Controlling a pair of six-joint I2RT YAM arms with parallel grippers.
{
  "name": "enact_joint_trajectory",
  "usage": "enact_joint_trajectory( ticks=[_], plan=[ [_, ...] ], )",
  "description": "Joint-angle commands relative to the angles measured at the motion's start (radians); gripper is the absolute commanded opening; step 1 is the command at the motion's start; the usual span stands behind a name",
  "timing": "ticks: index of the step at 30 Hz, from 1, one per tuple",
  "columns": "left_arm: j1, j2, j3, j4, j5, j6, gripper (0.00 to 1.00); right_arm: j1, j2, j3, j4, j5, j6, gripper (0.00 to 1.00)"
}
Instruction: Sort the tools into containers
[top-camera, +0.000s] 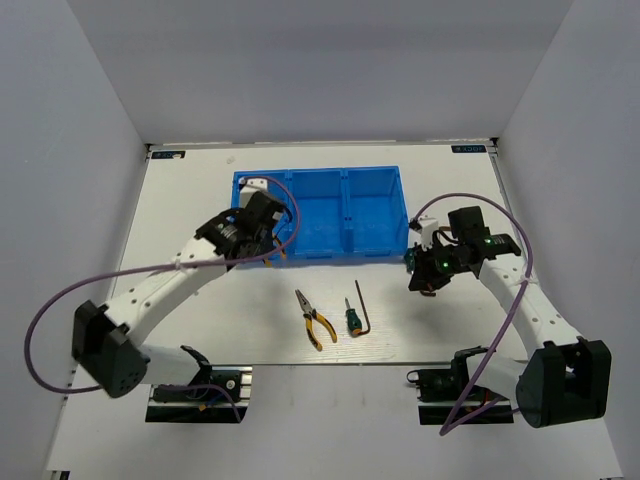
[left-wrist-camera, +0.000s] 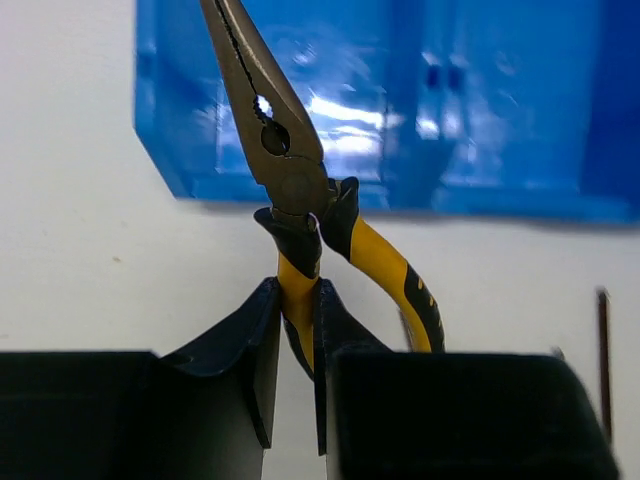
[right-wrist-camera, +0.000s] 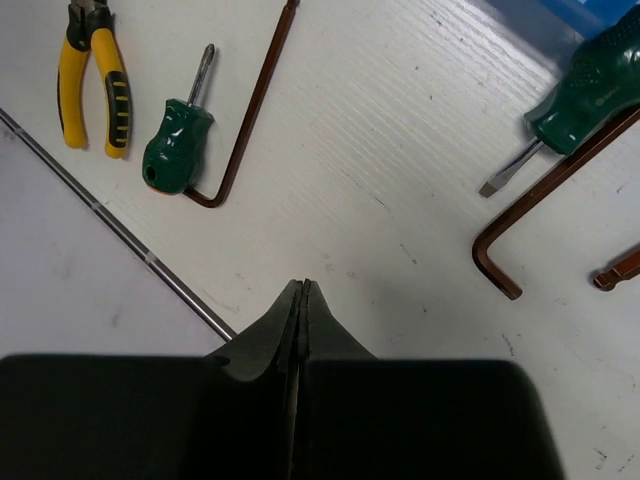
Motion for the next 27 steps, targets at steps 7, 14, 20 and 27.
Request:
enact_joint_trajectory(
  ticks=[7, 14, 20, 27],
  plan=[
    [0.274, 0.323, 0.236, 0.189, 0.094, 0.227, 0.00, 0.041, 0.007, 0.079, 0.021, -0.026, -0.026, 0.21],
    [0.333, 0.487, 0.388, 0.178, 0.157, 0.340, 0.18, 0.058, 0.008, 0.083, 0.035, -0.034, -0.022, 0.36],
    [0.342, 0.520, 0.442, 0.178, 0.197, 0.387, 0.61, 0.095, 0.033, 0.107, 0.012, -0.109, -0.084, 0.55],
    [0.313, 0.307, 0.379, 0.207, 0.298, 0.450, 0.68, 0.205, 0.102, 0.139, 0.062, -0.129, -0.105, 0.55]
  ],
)
